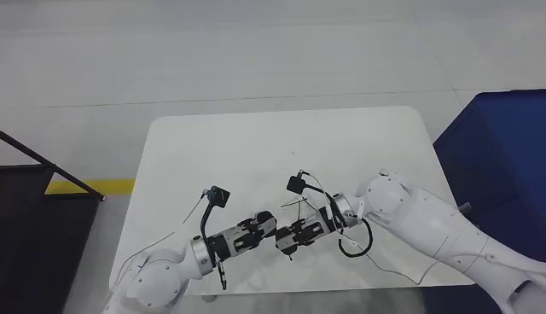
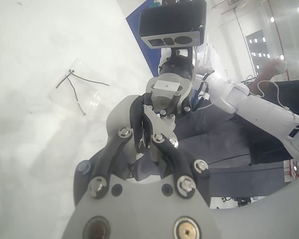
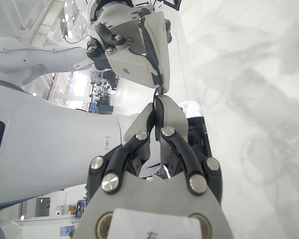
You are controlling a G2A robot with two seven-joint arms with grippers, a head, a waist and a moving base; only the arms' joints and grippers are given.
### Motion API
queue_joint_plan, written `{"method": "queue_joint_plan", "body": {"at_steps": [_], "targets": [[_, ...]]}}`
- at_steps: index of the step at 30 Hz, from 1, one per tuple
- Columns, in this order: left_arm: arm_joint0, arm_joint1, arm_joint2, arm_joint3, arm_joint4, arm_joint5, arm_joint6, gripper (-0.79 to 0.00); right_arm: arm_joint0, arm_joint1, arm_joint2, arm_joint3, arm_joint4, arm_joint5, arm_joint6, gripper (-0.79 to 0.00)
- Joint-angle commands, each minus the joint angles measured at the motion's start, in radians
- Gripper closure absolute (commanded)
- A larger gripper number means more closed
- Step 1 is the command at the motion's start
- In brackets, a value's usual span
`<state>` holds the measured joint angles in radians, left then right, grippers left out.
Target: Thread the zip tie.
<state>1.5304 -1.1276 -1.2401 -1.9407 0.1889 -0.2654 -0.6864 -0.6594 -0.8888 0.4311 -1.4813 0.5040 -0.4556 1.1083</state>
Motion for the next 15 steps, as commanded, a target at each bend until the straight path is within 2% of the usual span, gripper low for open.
{"method": "queue_joint_plan", "body": {"at_steps": [1, 3, 4, 5, 15], "targets": [[0.001, 0.001, -0.002, -0.001, -0.001, -0.002, 0.0, 0.0, -0.005, -0.002, 0.008, 0.0, -0.005, 0.003, 0.003, 0.0], [0.004, 0.003, -0.004, -0.003, -0.005, -0.007, 0.001, 0.0, -0.01, -0.003, 0.016, 0.0, -0.008, 0.006, 0.005, 0.0], [0.005, 0.003, -0.007, -0.004, -0.008, -0.008, 0.002, 0.0, -0.014, -0.003, 0.022, 0.001, -0.008, 0.008, 0.004, -0.215], [0.007, 0.004, -0.012, -0.008, -0.013, -0.013, 0.005, 0.0, -0.017, -0.003, 0.029, 0.002, -0.009, 0.008, 0.0, -0.785], [0.026, 0.013, -0.081, -0.029, -0.088, -0.045, 0.038, 0.0, -0.074, 0.002, 0.083, 0.0, 0.03, -0.026, 0.037, -0.785]]}}
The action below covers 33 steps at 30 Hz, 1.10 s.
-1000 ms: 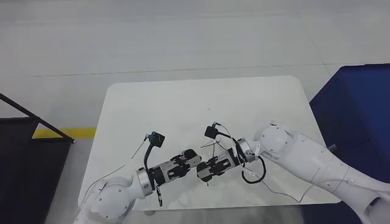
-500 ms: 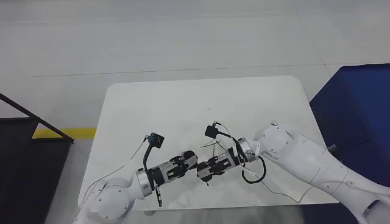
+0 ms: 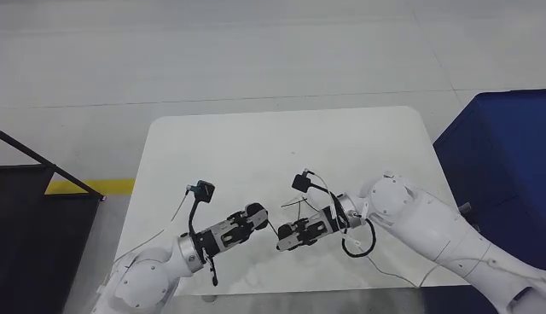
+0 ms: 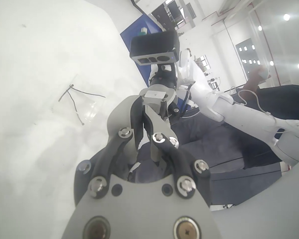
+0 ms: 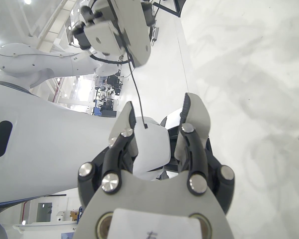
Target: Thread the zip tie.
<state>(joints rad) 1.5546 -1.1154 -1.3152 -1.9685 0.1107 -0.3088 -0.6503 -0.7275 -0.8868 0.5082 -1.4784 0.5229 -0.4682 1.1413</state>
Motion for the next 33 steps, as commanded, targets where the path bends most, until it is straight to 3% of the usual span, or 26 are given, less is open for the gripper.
{"method": "queue_joint_plan", "body": {"at_steps": [1, 5, 9, 10, 13, 19, 23, 25, 27, 33], "targets": [[0.002, 0.002, -0.013, -0.002, -0.014, -0.001, 0.002, 0.0, -0.014, 0.0, 0.014, -0.005, 0.032, -0.037, 0.007, -0.785], [0.009, 0.006, -0.021, -0.01, -0.033, 0.008, -0.031, 0.0, -0.048, 0.003, 0.055, -0.009, 0.137, -0.134, 0.031, -0.785], [0.016, 0.01, -0.016, -0.018, -0.009, 0.007, -0.064, 0.0, -0.062, 0.007, 0.087, 0.002, 0.168, -0.142, 0.057, -0.785], [0.017, 0.011, -0.012, -0.019, -0.018, 0.008, -0.081, 0.0, -0.066, 0.008, 0.095, 0.004, 0.169, -0.137, 0.054, -0.536], [0.007, 0.016, -0.012, -0.022, -0.043, 0.007, -0.146, 0.0, -0.076, 0.009, 0.108, 0.012, 0.156, -0.099, 0.056, -0.329], [0.008, 0.021, -0.014, -0.031, -0.062, 0.011, -0.165, 0.0, -0.08, -0.006, 0.099, 0.003, 0.126, -0.045, 0.07, -0.262], [0.006, 0.022, -0.006, -0.033, -0.063, 0.016, -0.166, 0.0, -0.069, -0.021, 0.091, 0.007, 0.087, -0.036, 0.074, -0.145], [0.006, 0.023, -0.002, -0.034, -0.065, 0.02, -0.165, 0.0, -0.069, -0.027, 0.091, 0.009, 0.081, -0.039, 0.068, -0.154], [0.005, 0.024, 0.004, -0.036, -0.069, 0.024, -0.171, 0.0, -0.068, -0.032, 0.092, 0.012, 0.073, -0.038, 0.07, -0.102], [0.003, 0.026, 0.018, -0.036, -0.066, 0.026, -0.172, 0.0, -0.073, -0.044, 0.098, 0.014, 0.058, -0.033, 0.077, -0.108]]}}
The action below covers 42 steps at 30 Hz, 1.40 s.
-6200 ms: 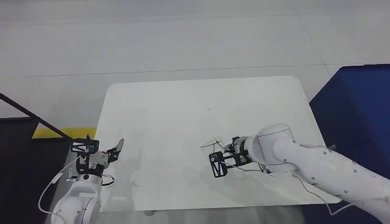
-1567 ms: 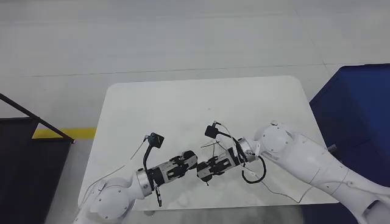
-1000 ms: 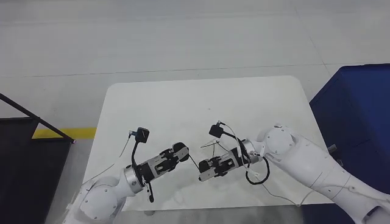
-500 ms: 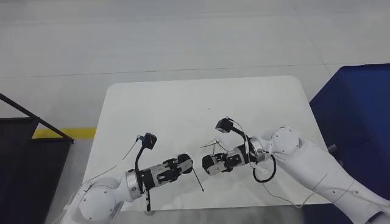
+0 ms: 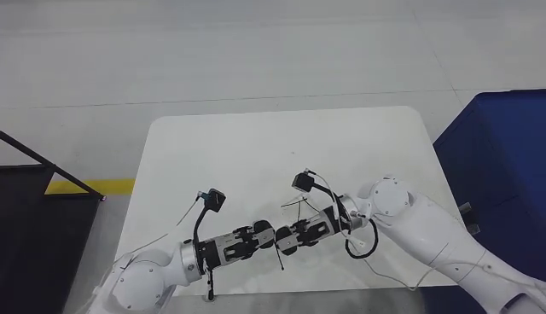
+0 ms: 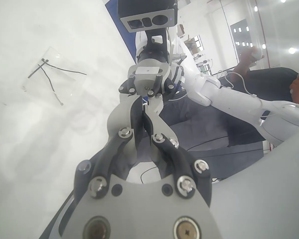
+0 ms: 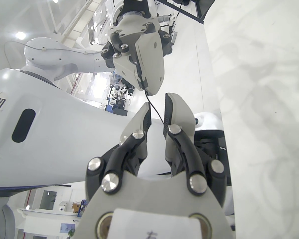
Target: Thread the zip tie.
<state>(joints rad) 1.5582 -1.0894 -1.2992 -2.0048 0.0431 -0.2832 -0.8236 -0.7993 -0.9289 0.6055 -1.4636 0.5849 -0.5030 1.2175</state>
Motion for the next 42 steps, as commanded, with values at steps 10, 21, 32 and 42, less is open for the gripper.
{"method": "queue_joint_plan", "body": {"at_steps": [10, 21, 32, 42], "targets": [[-0.008, 0.003, 0.007, 0.007, 0.005, 0.022, 0.038, 0.0, -0.016, -0.017, 0.012, -0.011, -0.027, 0.009, 0.003, -0.16], [-0.001, 0.01, -0.014, 0.001, -0.008, 0.016, 0.042, 0.0, -0.039, -0.02, 0.059, -0.001, -0.031, 0.02, -0.011, -0.16], [0.024, 0.019, -0.042, -0.014, -0.04, 0.016, 0.036, 0.0, -0.09, -0.014, 0.122, -0.026, 0.077, 0.022, 0.05, -0.145], [0.014, 0.021, -0.028, -0.018, -0.051, 0.02, 0.036, 0.0, -0.076, -0.044, 0.095, -0.004, 0.051, 0.037, 0.05, -0.129]]}}
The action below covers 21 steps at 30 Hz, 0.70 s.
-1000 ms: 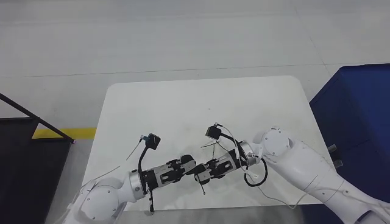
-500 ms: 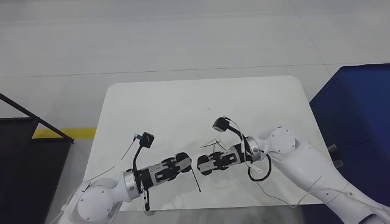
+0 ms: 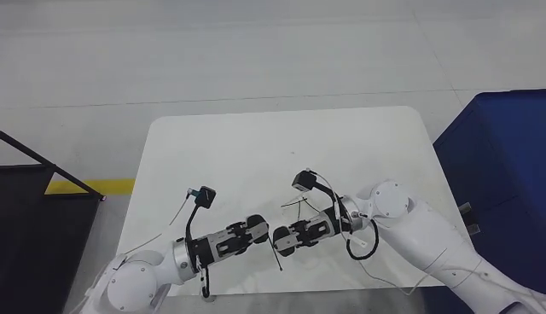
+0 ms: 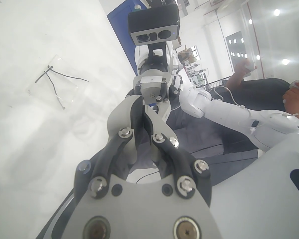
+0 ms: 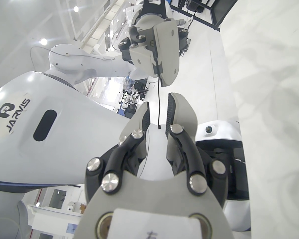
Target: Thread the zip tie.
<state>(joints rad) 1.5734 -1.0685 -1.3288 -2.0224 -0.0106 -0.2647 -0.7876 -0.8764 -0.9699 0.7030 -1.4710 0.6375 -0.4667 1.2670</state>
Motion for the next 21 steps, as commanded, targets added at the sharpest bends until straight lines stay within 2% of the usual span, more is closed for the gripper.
{"method": "queue_joint_plan", "body": {"at_steps": [1, 11, 15, 21], "targets": [[-0.002, 0.001, 0.004, -0.001, 0.003, 0.001, -0.001, 0.0, 0.003, -0.006, -0.004, 0.007, -0.001, 0.001, 0.0, -0.132], [-0.011, 0.003, 0.02, 0.003, 0.014, 0.003, 0.005, 0.0, 0.008, -0.029, -0.014, 0.025, -0.003, -0.003, 0.01, -0.086], [-0.013, 0.004, 0.022, 0.008, 0.024, 0.006, 0.015, 0.0, 0.008, -0.037, -0.014, 0.034, -0.005, -0.003, 0.015, 0.0], [-0.012, 0.006, 0.021, 0.008, 0.017, 0.001, 0.016, 0.0, 0.006, -0.046, -0.01, 0.04, -0.008, -0.003, 0.022, 0.0]]}}
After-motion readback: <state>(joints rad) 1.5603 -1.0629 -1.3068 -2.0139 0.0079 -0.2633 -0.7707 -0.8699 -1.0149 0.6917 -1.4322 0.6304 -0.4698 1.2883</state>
